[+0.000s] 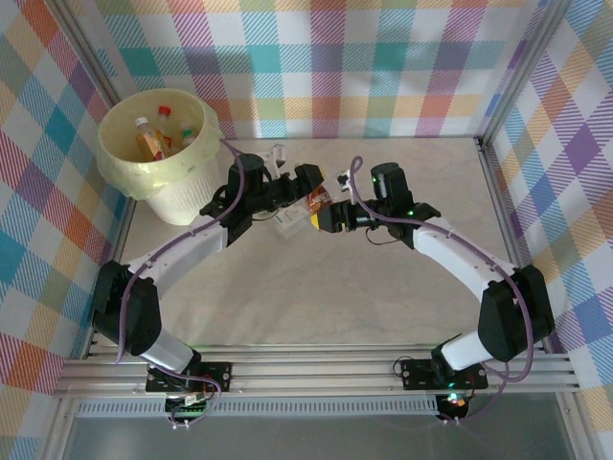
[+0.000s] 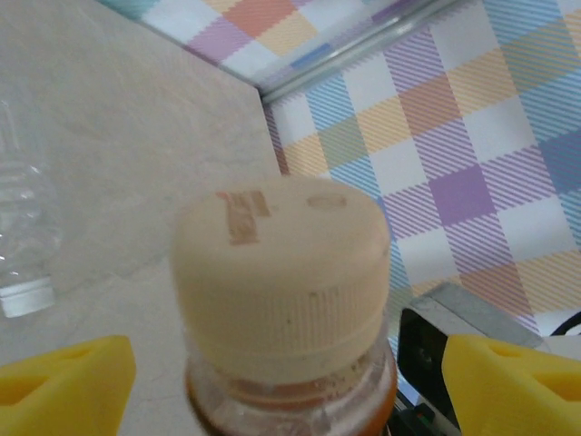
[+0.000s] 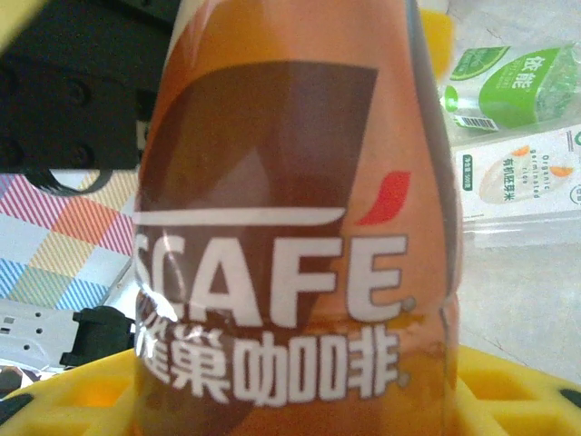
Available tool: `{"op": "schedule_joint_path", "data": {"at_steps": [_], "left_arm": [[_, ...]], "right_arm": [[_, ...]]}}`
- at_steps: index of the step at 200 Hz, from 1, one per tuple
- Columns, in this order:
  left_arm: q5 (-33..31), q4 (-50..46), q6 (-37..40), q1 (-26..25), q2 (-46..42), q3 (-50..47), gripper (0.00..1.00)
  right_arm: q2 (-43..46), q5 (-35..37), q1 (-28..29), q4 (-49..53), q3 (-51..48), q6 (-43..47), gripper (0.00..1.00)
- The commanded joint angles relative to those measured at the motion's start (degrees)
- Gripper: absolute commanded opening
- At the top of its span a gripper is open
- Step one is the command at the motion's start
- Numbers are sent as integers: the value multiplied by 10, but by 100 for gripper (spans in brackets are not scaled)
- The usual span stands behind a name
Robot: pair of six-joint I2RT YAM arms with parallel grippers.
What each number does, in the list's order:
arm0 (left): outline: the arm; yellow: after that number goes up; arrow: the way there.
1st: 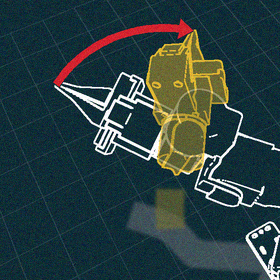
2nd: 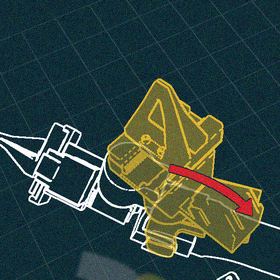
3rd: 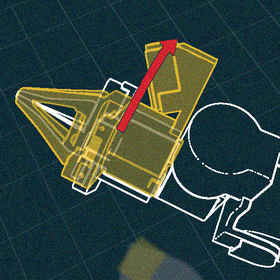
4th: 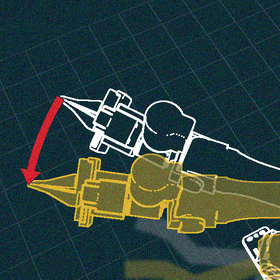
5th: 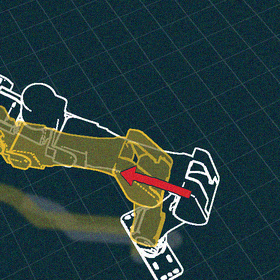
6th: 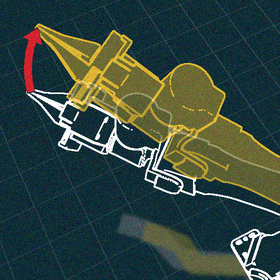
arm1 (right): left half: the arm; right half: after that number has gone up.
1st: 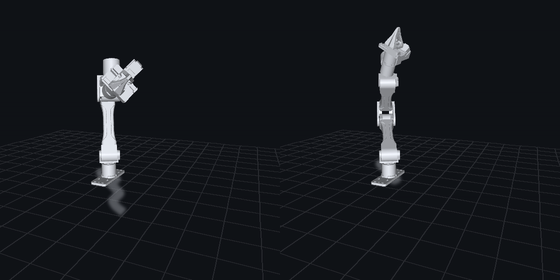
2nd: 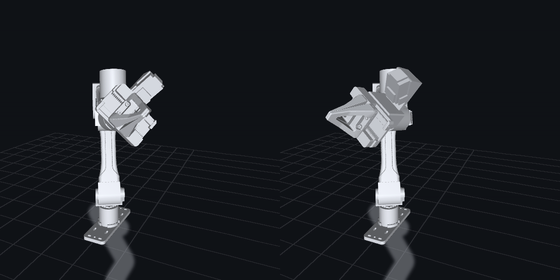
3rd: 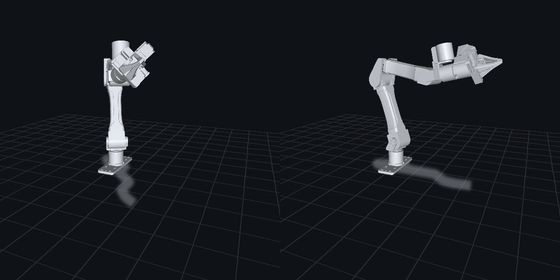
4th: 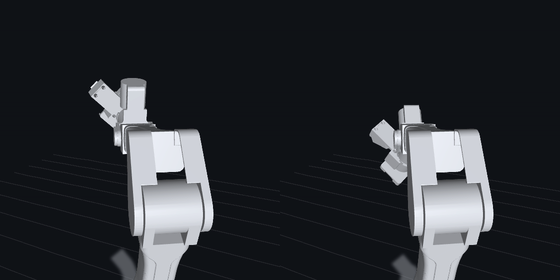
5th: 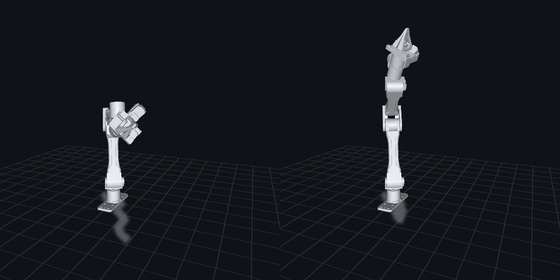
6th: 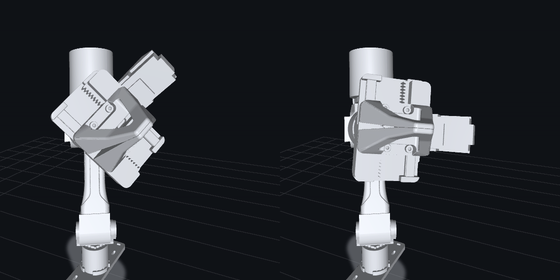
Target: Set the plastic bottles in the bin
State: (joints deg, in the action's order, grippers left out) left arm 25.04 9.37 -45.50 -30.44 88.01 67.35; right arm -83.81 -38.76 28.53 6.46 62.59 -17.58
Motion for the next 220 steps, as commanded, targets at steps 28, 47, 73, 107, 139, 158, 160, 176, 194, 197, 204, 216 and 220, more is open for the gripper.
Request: {"op": "schedule_joint_path", "data": {"at_steps": [28,47,73,107,139,158,160,176,194,197,204,216,220], "left_arm": [[16,-22,40,-37,-9,27,67],[14,-20,41,-37,-12,23,57],[6,-18,41,-37,-10,24,52],[-25,-22,46,-36,-18,19,49],[-53,-36,47,-37,-27,16,49],[-75,-45,51,-36,-39,11,49],[-77,-45,52,-37,-40,10,49],[-98,-53,57,-36,-50,5,49],[-114,-62,64,-33,-61,2,49],[-118,-63,64,-33,-62,1,49],[-126,-68,65,-32,-68,-1,49],[-140,-70,67,-29,-77,-7,49],[-144,-72,67,-28,-79,-10,49]], "right_arm": [[26,-52,4,-69,10,-10,45],[27,-50,4,-70,10,-9,46],[28,-61,4,-72,8,-8,52],[30,-49,5,-51,6,-3,68],[43,7,4,-5,10,18,82],[59,38,4,26,6,33,91],[61,40,4,29,6,35,92],[78,60,4,52,3,45,97],[97,89,4,76,1,54,100],[101,95,4,79,0,56,100],[109,108,4,84,-2,61,100],[123,127,4,84,-8,65,100],[127,135,3,84,-10,67,100]]}}
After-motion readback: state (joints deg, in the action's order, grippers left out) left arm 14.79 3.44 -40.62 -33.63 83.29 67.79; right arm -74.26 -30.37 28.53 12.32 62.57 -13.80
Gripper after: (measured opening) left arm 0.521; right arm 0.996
